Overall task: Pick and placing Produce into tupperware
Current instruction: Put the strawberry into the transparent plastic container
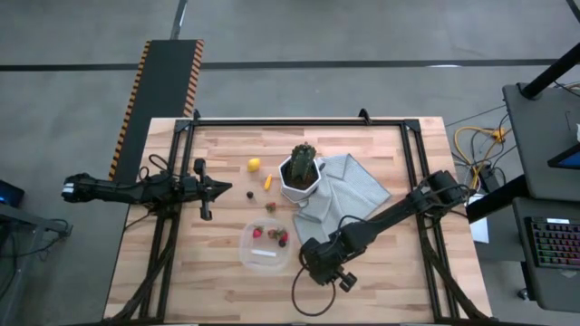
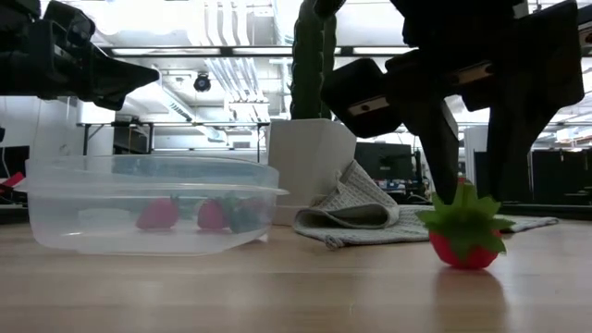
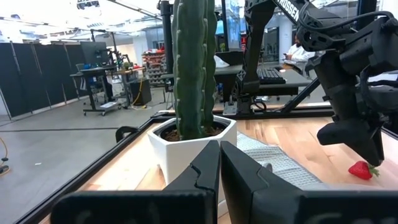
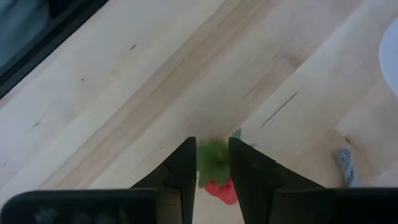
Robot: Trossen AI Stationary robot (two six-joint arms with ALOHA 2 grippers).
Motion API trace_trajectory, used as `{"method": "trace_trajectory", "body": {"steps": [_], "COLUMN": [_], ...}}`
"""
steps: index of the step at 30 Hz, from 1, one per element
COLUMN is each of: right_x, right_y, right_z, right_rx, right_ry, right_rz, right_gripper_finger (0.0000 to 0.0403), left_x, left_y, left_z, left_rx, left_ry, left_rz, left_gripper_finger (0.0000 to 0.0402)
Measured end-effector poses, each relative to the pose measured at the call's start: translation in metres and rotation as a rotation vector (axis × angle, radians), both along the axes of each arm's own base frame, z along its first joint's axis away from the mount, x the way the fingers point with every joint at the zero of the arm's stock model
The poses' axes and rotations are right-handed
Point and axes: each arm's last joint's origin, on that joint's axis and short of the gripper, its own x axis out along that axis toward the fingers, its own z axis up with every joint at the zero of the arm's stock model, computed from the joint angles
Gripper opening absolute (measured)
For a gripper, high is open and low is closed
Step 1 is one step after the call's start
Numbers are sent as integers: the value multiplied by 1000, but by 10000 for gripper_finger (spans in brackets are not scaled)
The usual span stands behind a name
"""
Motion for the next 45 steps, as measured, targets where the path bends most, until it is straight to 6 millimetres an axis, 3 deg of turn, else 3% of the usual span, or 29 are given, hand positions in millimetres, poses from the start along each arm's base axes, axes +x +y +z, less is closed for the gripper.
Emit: {"method": "trace_trajectory", "body": {"steps": [12,29,37,45], "right_x": [0,0,0,12], "right_y": [0,-1,-1,-10], "right_z": [0,-1,-1,22], "right_rx": [-2,-2,-9,-51], "right_ry": [4,14,21,-86], "right_rz": [-20,-54,-111,-170], "right_gripper_finger": [81,12,9,9], "left_x": [0,0,0,0], "left_y": [0,0,0,0], "left_z": [0,0,0,0], "left_rx": [0,0,0,0], "left_ry": [0,0,0,0], "left_rz": [0,0,0,0], "left_gripper_finger": [0,0,0,0]}}
